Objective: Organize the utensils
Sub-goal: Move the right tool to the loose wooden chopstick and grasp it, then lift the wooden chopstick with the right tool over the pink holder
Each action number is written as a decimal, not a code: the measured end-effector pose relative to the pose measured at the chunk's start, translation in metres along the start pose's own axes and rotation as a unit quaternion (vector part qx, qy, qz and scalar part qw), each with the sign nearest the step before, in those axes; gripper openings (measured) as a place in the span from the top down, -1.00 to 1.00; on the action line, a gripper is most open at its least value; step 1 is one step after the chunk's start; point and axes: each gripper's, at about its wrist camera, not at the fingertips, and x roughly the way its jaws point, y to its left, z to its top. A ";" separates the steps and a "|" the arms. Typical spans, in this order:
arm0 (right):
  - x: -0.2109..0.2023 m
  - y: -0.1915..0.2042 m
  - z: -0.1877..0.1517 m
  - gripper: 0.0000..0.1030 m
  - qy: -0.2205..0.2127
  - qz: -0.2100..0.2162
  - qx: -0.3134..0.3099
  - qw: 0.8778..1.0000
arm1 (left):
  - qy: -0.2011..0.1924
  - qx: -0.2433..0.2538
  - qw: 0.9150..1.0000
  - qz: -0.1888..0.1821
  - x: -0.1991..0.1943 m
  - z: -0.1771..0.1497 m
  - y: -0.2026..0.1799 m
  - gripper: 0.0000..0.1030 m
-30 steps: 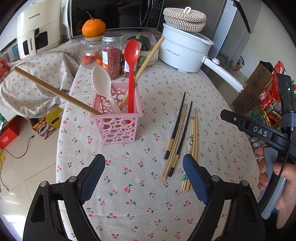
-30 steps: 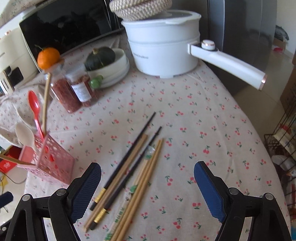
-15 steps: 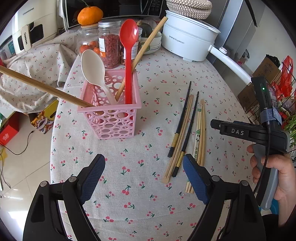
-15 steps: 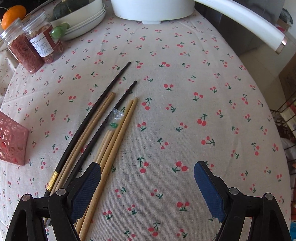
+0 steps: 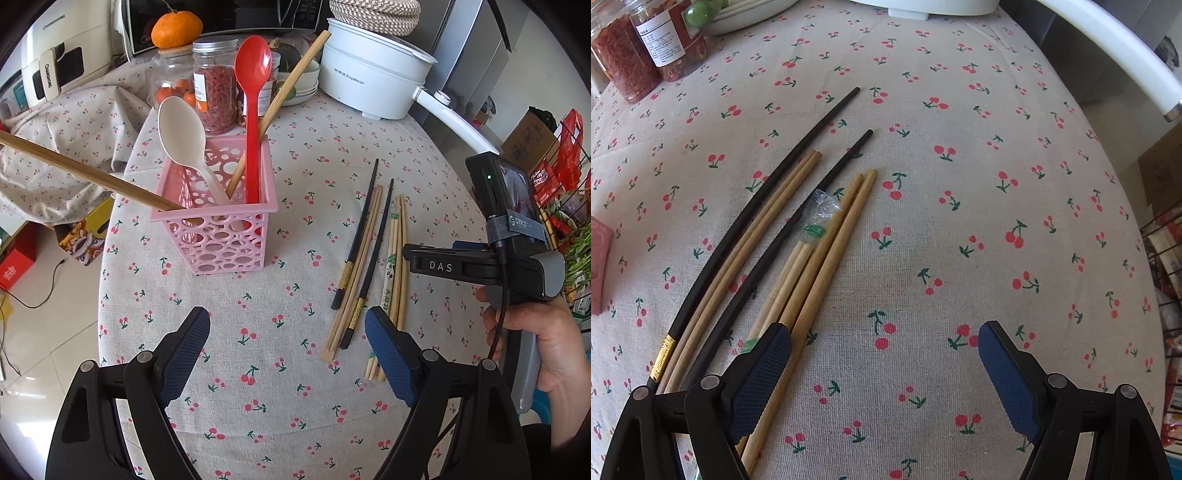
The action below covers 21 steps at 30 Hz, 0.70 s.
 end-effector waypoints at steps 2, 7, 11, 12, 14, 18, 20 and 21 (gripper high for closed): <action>0.002 -0.003 0.000 -0.66 0.004 0.010 0.011 1.000 | 0.000 0.003 1.000 -0.001 0.000 0.000 -0.002 -0.70; 0.008 0.002 0.001 -0.51 0.012 0.014 0.002 1.000 | 0.004 0.012 1.000 -0.003 0.001 -0.001 -0.009 -0.70; 0.004 -0.004 0.001 0.01 0.013 0.019 0.013 1.000 | 0.003 0.019 1.000 -0.007 0.001 -0.001 -0.017 -0.70; 0.003 -0.007 0.001 0.26 0.014 0.020 0.014 1.000 | 0.001 0.022 1.000 -0.008 0.001 0.000 -0.020 -0.70; 0.000 -0.018 -0.002 0.61 0.017 0.028 0.019 0.999 | -0.003 0.029 1.000 -0.010 0.000 0.000 -0.027 -0.70; 0.000 -0.045 -0.008 0.90 0.025 0.062 0.031 0.997 | -0.011 0.043 0.999 -0.004 -0.002 0.001 -0.045 -0.68; -0.002 -0.059 -0.012 0.91 0.029 0.084 0.042 0.995 | -0.011 0.060 0.998 -0.008 0.000 0.002 -0.058 -0.48; -0.003 -0.065 -0.015 0.91 0.029 0.092 0.046 0.994 | -0.009 0.071 0.997 -0.008 0.002 0.002 -0.066 -0.40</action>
